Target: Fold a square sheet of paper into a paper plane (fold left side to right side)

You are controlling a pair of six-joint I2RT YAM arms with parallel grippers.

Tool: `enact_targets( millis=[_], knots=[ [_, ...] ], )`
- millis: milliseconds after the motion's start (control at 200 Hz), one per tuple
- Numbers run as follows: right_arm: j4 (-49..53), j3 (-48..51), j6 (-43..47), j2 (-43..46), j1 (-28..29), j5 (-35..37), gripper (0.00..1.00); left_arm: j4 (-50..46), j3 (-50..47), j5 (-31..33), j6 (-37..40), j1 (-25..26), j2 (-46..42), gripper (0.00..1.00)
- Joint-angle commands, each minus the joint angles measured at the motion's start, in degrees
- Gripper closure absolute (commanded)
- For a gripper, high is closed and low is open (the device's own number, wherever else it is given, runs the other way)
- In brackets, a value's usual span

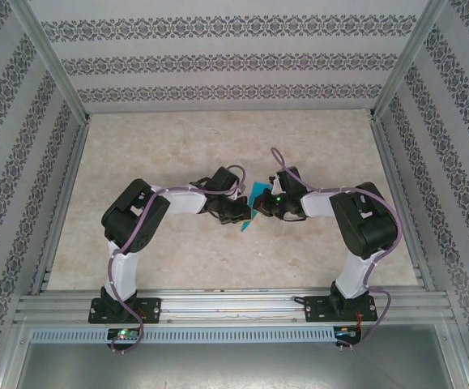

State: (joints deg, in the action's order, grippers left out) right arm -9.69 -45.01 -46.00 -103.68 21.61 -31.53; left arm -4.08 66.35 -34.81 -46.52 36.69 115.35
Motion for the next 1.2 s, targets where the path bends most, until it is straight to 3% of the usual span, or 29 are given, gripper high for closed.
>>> enact_targets(
  millis=[0,320,555,759,1194],
  knots=[
    [7.32,1.60,2.80,-4.25,0.19,4.33,1.00,-7.41,-3.16,3.96,-0.43,0.23,0.04,0.96],
    [7.49,0.72,8.05,-3.99,0.54,0.65,1.00,-8.30,-2.60,3.83,-0.13,-0.38,-8.43,0.88],
    [9.24,-1.45,11.56,-4.32,1.21,-0.93,1.00,-9.78,-5.44,2.80,0.91,-1.18,-15.01,0.90],
    [10.65,-2.86,12.76,-5.01,1.77,-0.56,1.00,-5.13,-7.97,-2.83,-0.41,-0.61,-13.96,0.99],
    [13.21,-3.76,14.80,-6.25,2.48,0.48,1.00,-0.80,-5.51,-5.94,-2.19,0.34,-8.76,1.00]
  ],
)
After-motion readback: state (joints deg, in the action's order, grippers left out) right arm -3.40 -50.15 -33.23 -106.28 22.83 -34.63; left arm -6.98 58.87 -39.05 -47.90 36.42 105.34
